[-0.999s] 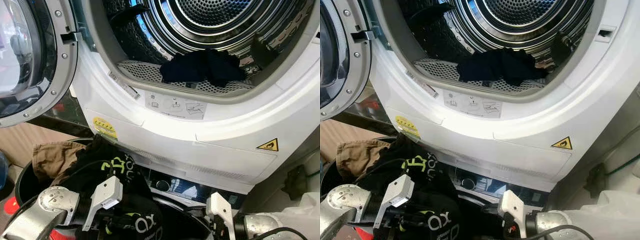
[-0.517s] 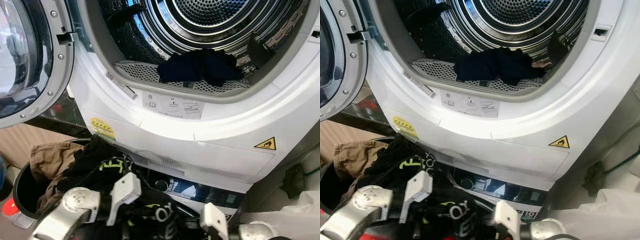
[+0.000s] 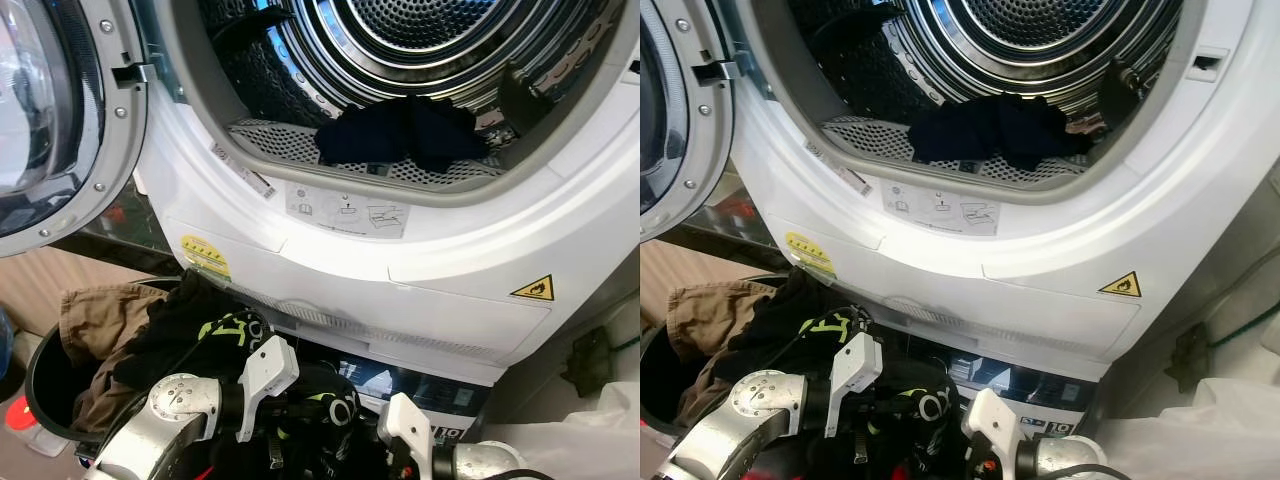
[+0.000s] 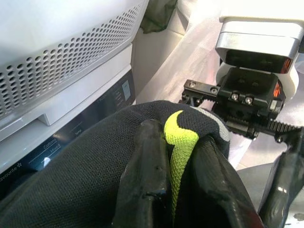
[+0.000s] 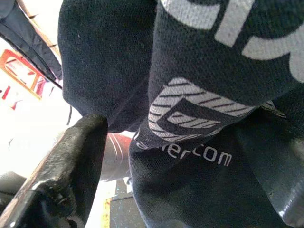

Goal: Clothes washing

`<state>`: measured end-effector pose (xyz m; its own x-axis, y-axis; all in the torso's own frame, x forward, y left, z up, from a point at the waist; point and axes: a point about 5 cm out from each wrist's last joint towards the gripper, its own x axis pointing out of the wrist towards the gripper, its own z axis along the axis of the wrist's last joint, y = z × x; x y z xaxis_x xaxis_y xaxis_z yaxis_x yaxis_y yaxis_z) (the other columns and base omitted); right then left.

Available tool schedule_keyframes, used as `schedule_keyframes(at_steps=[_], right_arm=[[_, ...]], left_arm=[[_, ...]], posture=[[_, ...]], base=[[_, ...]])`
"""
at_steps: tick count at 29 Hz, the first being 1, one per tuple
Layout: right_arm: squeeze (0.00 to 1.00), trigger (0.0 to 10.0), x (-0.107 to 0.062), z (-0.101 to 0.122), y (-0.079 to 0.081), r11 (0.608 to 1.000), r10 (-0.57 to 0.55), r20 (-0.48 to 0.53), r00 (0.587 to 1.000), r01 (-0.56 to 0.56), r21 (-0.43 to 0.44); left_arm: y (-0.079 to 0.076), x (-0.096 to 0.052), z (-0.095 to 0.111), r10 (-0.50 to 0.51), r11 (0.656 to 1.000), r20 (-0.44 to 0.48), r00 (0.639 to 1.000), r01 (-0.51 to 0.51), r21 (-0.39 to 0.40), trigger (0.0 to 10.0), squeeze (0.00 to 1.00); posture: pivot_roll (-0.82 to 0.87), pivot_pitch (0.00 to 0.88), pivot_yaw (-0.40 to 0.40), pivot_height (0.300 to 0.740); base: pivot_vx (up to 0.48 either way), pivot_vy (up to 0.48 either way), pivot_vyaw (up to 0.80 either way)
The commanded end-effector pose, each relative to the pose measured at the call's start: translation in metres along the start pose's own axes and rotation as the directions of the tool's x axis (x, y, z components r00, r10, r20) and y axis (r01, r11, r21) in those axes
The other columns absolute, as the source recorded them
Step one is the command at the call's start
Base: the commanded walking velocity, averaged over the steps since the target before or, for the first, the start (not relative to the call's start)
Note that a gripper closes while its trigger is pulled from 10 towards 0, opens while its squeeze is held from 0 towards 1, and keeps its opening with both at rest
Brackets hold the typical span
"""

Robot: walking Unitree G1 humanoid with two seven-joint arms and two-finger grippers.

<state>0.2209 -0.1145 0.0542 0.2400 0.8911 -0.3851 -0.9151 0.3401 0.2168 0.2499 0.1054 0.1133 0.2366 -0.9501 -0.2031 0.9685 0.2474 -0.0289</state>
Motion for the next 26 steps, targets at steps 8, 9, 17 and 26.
schedule_keyframes(at_steps=[8,9,17,26], right_arm=[[0.00,10.0,0.019,0.002,-0.013,0.987,-0.141,-0.017,0.990,0.142,0.074],[0.00,10.0,0.020,0.004,-0.015,0.982,-0.164,-0.003,0.987,0.163,0.090],[0.00,10.0,0.022,0.010,-0.022,0.973,-0.190,0.044,0.981,0.183,0.142],[0.00,10.0,0.022,0.027,-0.032,0.956,-0.275,0.189,0.943,0.246,0.161]], left_arm=[[-0.009,0.010,0.011,-0.075,0.997,0.039,0.996,0.074,0.020,0.0,0.00],[-0.011,0.011,0.010,-0.091,0.996,0.038,0.995,0.090,0.013,0.0,0.00],[-0.017,0.014,0.013,-0.133,0.991,0.050,0.990,0.133,-0.001,0.0,0.00],[-0.022,0.013,0.013,-0.166,0.986,0.037,0.985,0.167,-0.016,0.0,0.00]], posture=[[0.00,0.082,0.019,0.740],[0.00,0.080,0.019,0.740],[0.00,0.083,0.020,0.740],[0.01,0.072,0.020,0.740]], base=[[0.000,0.000,0.00],[0.000,0.000,0.00],[0.000,0.000,0.00],[0.000,0.000,0.00]])
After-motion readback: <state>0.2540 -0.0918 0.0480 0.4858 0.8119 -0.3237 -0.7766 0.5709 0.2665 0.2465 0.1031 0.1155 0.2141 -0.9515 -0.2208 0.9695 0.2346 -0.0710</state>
